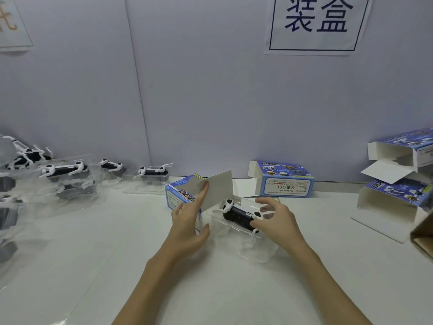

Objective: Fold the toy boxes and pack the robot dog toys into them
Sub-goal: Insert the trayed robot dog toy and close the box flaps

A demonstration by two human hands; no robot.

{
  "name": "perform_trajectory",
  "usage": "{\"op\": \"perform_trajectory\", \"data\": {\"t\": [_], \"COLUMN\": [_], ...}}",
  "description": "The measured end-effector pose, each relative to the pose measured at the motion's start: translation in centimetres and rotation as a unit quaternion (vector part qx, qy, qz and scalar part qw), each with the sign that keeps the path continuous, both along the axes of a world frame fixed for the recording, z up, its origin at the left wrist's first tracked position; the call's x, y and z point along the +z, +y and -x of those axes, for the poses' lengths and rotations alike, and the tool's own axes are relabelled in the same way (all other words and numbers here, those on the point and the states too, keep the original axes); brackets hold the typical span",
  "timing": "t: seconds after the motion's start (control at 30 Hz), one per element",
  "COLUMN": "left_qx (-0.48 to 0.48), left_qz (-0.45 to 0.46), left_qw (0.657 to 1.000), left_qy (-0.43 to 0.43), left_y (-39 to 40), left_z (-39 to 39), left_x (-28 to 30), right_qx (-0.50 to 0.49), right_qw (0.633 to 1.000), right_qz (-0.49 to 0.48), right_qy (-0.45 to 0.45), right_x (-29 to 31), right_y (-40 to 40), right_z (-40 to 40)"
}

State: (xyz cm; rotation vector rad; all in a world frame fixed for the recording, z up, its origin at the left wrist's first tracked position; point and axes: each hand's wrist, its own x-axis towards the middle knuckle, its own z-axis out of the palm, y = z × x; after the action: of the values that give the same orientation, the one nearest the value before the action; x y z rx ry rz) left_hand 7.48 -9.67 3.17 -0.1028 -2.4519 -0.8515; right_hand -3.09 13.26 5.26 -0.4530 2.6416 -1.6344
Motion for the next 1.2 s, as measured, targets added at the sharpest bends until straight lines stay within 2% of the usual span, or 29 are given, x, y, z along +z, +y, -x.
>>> {"op": "perform_trajectory", "data": {"t": [0.13,0.3,0.47,0.6,0.7,0.83,0.93,1.03,1.2], "left_qx": [-0.009,0.022,0.008,0.044,0.053,0.008,-0.006,-0.006,0.025], "left_qz": [0.003,-0.016,0.005,0.056,0.064,0.021,-0.05,-0.071,-0.119], "left_qw": [0.998,0.998,0.999,0.997,0.996,0.999,0.998,0.997,0.99], "left_qy": [0.055,0.059,0.049,0.033,0.042,0.049,0.038,0.027,0.077], "left_y": [0.6,1.5,0.9,1.8,1.5,0.8,1.2,1.4,1.8], "left_z": [0.7,1.1,1.0,1.5,1.8,1.1,0.8,0.7,1.2], "left_x": [-0.1,-0.5,-0.7,-0.9,-0.9,-1.1,-0.7,-0.5,-0.3], "right_qx": [-0.035,-0.05,-0.027,-0.017,0.021,0.064,0.072,0.069,0.081], "right_qw": [0.999,0.999,0.999,0.999,0.995,0.979,0.978,0.973,0.963], "right_qz": [0.027,0.02,-0.002,-0.006,-0.057,-0.162,-0.18,-0.201,-0.228], "right_qy": [0.007,0.01,0.022,0.046,0.083,0.101,0.081,0.091,0.116], "right_x": [-0.4,-0.8,-0.5,-0.6,-0.3,0.4,0.5,0.4,0.3], "right_y": [-1.3,-2.8,-2.8,-2.7,-2.9,-2.8,-2.7,-2.8,-3.5], "right_z": [-1.2,-2.7,-3.0,-3.1,-3.4,-3.2,-3.0,-2.7,-2.4]}}
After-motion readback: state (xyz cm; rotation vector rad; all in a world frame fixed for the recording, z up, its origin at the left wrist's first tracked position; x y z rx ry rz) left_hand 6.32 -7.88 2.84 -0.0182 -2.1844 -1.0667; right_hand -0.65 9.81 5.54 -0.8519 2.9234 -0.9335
